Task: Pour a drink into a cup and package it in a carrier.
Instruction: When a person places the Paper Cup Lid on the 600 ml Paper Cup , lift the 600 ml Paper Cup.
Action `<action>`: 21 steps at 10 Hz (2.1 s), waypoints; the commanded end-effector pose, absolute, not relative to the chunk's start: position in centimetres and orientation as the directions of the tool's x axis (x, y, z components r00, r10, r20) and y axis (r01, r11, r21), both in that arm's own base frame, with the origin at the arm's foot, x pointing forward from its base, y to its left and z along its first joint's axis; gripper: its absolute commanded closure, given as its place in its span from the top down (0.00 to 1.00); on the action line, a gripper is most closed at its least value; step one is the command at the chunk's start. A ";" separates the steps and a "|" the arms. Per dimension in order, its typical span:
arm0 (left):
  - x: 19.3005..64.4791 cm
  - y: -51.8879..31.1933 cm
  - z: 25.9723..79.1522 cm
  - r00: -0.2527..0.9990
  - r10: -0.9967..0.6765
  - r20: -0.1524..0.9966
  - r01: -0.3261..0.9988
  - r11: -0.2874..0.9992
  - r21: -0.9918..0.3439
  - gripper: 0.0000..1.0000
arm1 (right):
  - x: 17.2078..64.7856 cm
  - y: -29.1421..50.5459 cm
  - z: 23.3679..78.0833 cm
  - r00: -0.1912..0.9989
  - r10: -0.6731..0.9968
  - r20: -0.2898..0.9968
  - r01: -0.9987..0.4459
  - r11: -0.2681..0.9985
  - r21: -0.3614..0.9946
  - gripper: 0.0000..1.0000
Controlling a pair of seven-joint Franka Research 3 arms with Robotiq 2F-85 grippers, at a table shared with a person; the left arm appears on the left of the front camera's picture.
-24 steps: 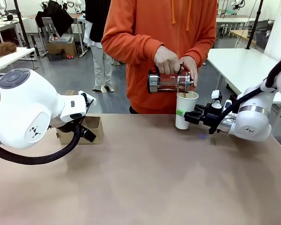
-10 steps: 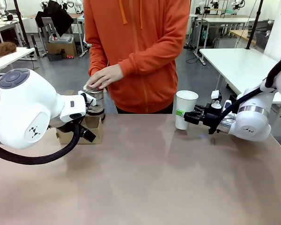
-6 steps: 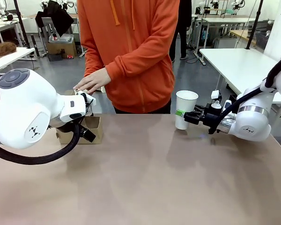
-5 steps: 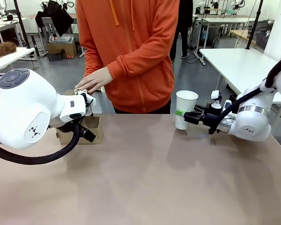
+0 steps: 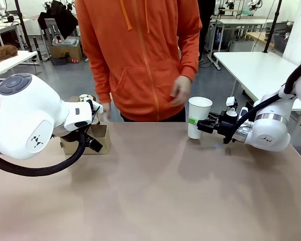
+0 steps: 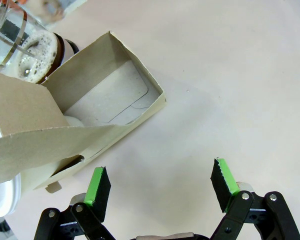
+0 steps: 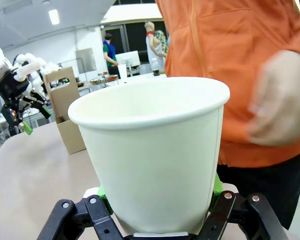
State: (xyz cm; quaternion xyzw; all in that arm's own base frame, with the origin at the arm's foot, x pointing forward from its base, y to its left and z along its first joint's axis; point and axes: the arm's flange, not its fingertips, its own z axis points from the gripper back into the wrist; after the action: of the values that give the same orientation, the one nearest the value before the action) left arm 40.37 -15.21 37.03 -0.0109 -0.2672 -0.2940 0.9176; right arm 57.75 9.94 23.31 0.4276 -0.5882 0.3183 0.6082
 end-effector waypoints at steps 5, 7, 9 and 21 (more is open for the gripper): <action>40.3 -15.2 37.1 0.684 -0.533 0.498 0.546 0.827 0.135 1.00 | 57.9 10.2 23.6 0.105 -0.110 0.988 -0.887 0.440 0.143 0.80; 40.3 -15.2 37.1 0.684 -0.533 0.498 0.546 0.827 0.135 1.00 | 57.9 10.2 23.6 0.105 -0.110 0.988 -0.887 0.440 0.143 0.80; 40.3 -15.2 37.1 0.684 -0.533 0.498 0.546 0.827 0.135 1.00 | 57.9 10.2 23.6 0.105 -0.110 0.988 -0.887 0.440 0.143 0.80; 40.3 -15.2 37.1 0.684 -0.533 0.498 0.546 0.827 0.135 1.00 | 57.9 10.2 23.6 0.105 -0.110 0.988 -0.887 0.440 0.143 0.80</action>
State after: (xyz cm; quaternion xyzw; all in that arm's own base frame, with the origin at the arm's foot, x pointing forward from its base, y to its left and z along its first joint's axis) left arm 40.37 -15.21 37.03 -0.0109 -0.2672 -0.2940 0.9176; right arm 57.74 9.88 23.17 0.4265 -0.5872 0.3180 0.6101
